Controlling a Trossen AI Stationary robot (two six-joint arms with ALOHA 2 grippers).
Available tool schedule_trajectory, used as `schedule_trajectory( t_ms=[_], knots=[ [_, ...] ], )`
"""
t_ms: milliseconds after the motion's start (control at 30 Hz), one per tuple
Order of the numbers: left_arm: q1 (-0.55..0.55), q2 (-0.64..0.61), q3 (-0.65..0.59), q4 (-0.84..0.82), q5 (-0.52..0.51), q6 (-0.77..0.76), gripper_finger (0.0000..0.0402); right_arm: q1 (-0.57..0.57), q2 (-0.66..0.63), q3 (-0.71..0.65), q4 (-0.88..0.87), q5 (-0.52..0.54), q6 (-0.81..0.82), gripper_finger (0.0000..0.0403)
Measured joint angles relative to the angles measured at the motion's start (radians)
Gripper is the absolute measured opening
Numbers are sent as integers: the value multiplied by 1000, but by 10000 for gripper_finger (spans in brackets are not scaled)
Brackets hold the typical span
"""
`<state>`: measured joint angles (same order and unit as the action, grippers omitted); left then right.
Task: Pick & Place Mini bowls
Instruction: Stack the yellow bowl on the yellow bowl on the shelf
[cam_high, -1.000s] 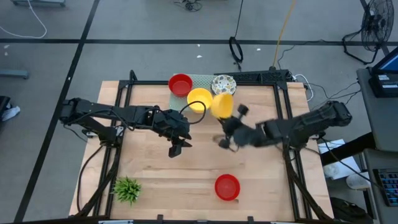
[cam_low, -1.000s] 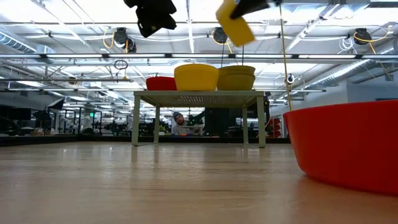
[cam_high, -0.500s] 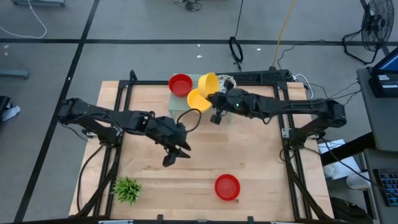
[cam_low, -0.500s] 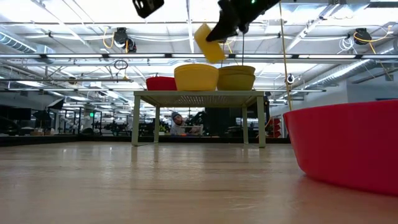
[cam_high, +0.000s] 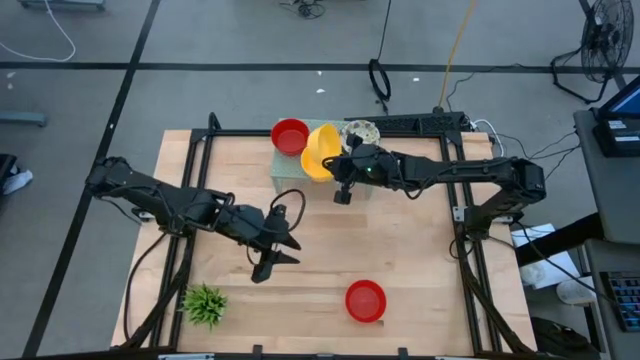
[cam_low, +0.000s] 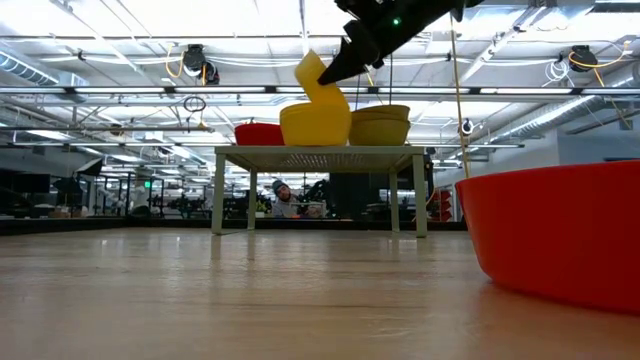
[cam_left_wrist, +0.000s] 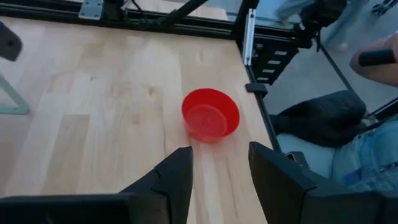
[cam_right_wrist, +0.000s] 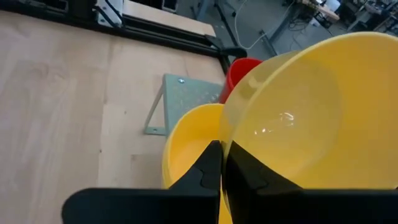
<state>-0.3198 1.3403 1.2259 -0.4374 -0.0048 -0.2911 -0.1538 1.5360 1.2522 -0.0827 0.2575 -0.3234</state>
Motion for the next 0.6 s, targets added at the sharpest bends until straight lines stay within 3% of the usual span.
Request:
schedule_trajectory(
  t_ms=[600],
  knots=[
    [-30, 1, 0, -3, -58, 26, 159, 13, 0, -60, -11, -49, 48, 0]
  ],
)
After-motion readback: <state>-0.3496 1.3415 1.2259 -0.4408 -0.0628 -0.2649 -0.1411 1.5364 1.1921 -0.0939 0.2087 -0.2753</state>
